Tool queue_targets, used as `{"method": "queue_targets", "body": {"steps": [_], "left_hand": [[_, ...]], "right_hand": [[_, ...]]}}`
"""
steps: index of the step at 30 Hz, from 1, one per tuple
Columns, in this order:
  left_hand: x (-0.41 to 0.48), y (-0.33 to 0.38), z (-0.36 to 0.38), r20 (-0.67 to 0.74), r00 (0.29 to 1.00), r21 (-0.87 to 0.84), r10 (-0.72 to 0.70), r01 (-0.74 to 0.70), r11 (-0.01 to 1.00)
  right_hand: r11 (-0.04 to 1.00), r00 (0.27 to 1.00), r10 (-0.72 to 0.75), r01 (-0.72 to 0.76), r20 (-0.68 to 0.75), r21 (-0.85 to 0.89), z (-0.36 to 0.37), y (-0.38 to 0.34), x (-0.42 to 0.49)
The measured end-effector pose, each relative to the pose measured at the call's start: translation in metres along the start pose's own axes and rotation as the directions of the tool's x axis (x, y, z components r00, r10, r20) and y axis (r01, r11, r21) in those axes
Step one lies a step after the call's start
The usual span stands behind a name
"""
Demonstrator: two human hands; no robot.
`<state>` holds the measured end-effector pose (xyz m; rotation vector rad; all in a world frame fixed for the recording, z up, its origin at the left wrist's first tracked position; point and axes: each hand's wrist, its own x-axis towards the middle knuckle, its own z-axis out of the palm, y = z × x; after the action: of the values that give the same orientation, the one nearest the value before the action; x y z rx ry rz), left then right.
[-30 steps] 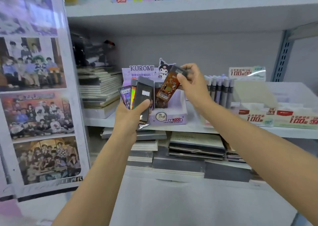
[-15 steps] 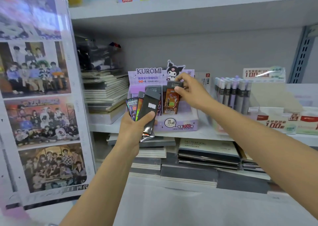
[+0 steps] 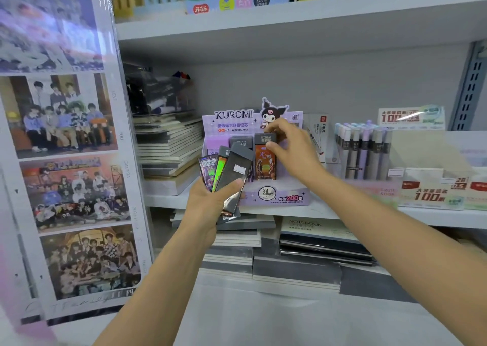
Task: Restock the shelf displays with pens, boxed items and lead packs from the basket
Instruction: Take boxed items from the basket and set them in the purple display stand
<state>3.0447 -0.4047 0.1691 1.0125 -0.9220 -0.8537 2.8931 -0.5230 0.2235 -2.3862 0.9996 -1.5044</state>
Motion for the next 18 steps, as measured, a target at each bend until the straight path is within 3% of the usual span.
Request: {"method": "queue_targets", "body": {"steps": [2, 6, 10, 12, 13, 15, 17, 18], "left_hand": [[0.001, 0.001, 0.0, -0.005, 1.0, -0.016, -0.012, 0.012, 1.0], [0.0, 0.006, -0.001, -0.036, 0.998, -0.028, -0.052, 0.051, 0.998], [-0.005, 0.009, -0.001, -0.057, 0.996, -0.032, -0.066, 0.064, 0.997], [-0.008, 0.011, 0.001, -0.05, 0.997, -0.027, -0.051, 0.05, 0.998], [-0.01, 0.012, 0.003, -0.04, 0.998, -0.019, -0.041, 0.041, 0.999], [-0.015, 0.012, 0.008, -0.018, 0.999, 0.011, -0.031, 0.032, 0.999], [-0.02, 0.011, 0.015, -0.005, 1.0, 0.033, -0.029, 0.03, 0.999], [-0.023, 0.01, 0.018, 0.001, 1.0, 0.041, -0.023, 0.023, 0.999]], "right_hand": [[0.999, 0.995, -0.01, 0.004, -0.098, -0.054, 0.002, 0.001, 0.001], [0.995, 0.997, 0.02, -0.027, -0.074, -0.1, 0.005, 0.004, -0.002], [0.998, 0.995, 0.053, -0.055, -0.088, -0.024, -0.006, -0.003, -0.005], [0.992, 0.991, 0.081, -0.07, -0.107, 0.107, -0.011, -0.013, -0.011], [0.97, 0.99, 0.125, -0.109, -0.059, 0.218, -0.013, -0.019, -0.016], [0.861, 0.956, 0.231, -0.288, 0.181, 0.42, -0.013, -0.033, -0.026], [0.764, 0.894, 0.262, -0.423, 0.365, 0.487, -0.011, -0.041, -0.035], [0.746, 0.887, 0.252, -0.433, 0.387, 0.506, -0.009, -0.042, -0.039]]}}
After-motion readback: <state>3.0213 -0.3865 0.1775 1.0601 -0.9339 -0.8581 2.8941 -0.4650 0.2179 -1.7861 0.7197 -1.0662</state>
